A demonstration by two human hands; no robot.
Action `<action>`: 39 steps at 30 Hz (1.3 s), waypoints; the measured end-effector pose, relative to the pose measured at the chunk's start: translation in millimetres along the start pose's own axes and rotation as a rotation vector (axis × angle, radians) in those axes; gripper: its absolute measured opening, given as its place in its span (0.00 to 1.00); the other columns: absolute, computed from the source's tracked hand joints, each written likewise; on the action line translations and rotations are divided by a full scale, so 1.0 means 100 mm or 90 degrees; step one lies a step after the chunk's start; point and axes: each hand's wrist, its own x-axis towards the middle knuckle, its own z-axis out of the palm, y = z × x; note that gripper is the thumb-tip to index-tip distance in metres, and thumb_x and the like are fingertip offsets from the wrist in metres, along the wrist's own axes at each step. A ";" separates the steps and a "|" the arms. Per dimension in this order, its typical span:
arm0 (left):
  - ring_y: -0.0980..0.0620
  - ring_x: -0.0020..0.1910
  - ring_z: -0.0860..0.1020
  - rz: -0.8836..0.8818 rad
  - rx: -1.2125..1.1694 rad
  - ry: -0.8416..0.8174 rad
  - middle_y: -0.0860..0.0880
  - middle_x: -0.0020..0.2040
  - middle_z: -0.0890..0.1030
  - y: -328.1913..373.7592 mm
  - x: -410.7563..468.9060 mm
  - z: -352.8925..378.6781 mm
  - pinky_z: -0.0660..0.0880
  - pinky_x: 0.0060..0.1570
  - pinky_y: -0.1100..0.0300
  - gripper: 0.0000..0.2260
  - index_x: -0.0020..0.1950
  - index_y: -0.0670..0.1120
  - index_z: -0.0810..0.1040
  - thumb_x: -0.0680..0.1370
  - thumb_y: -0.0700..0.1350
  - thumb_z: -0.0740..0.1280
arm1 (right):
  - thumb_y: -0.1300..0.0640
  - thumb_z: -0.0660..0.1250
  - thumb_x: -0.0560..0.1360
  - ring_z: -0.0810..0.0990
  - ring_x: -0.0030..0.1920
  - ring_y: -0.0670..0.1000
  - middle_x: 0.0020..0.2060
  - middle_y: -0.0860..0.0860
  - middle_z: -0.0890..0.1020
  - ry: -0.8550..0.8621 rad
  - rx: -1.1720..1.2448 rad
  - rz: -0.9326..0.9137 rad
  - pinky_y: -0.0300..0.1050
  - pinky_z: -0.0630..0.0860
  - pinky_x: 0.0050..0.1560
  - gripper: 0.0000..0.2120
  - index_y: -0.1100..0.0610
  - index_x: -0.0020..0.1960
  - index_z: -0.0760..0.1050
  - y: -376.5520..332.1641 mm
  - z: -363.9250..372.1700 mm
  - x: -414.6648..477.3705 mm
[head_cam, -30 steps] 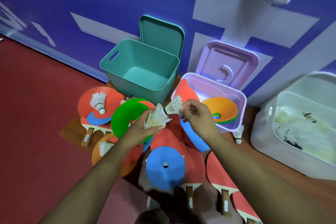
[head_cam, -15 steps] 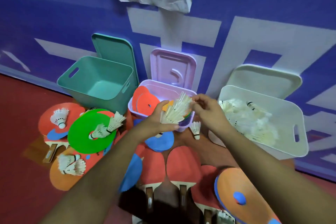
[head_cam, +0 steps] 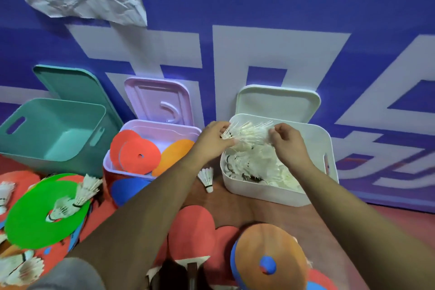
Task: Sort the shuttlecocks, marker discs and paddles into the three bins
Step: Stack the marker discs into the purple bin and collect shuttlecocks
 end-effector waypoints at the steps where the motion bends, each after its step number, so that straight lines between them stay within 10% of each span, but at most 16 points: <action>1: 0.50 0.59 0.77 -0.010 0.019 0.017 0.47 0.59 0.78 0.02 0.09 0.07 0.72 0.63 0.52 0.25 0.66 0.49 0.75 0.70 0.52 0.75 | 0.55 0.62 0.79 0.78 0.40 0.53 0.40 0.52 0.81 0.002 -0.014 0.006 0.52 0.75 0.48 0.08 0.56 0.45 0.77 0.07 0.00 0.07; 8: 0.43 0.54 0.76 0.000 0.206 0.022 0.44 0.55 0.78 -0.13 0.41 0.44 0.73 0.51 0.51 0.16 0.61 0.46 0.70 0.77 0.48 0.69 | 0.56 0.60 0.79 0.76 0.60 0.57 0.62 0.57 0.74 -0.049 -0.128 0.034 0.49 0.71 0.61 0.24 0.57 0.73 0.60 0.41 0.13 0.35; 11: 0.43 0.52 0.76 0.089 0.324 -0.022 0.44 0.55 0.77 -0.15 0.54 0.57 0.69 0.41 0.54 0.12 0.61 0.44 0.70 0.78 0.37 0.65 | 0.53 0.60 0.80 0.72 0.64 0.60 0.67 0.60 0.69 -0.103 -0.242 -0.003 0.49 0.68 0.63 0.25 0.58 0.74 0.60 0.62 0.21 0.40; 18: 0.45 0.59 0.71 0.169 0.554 -0.015 0.45 0.57 0.73 -0.25 0.70 0.78 0.71 0.57 0.54 0.18 0.64 0.46 0.76 0.76 0.34 0.63 | 0.48 0.60 0.80 0.71 0.63 0.66 0.68 0.65 0.63 -0.095 -0.332 0.010 0.53 0.67 0.68 0.22 0.61 0.68 0.68 0.89 0.28 0.41; 27: 0.48 0.53 0.77 0.129 0.217 0.026 0.45 0.55 0.77 -0.11 0.25 0.03 0.71 0.59 0.57 0.13 0.62 0.44 0.78 0.77 0.40 0.66 | 0.42 0.60 0.78 0.62 0.73 0.56 0.71 0.57 0.65 -0.051 -0.281 -0.046 0.51 0.61 0.73 0.27 0.57 0.71 0.69 0.13 0.04 0.22; 39: 0.53 0.46 0.76 -0.090 0.167 0.259 0.45 0.52 0.78 -0.94 -1.94 -1.54 0.72 0.52 0.62 0.20 0.57 0.44 0.79 0.71 0.53 0.64 | 0.49 0.67 0.76 0.71 0.65 0.59 0.61 0.61 0.73 -0.222 -0.234 -0.232 0.49 0.65 0.67 0.22 0.61 0.65 0.74 -0.95 1.24 -0.90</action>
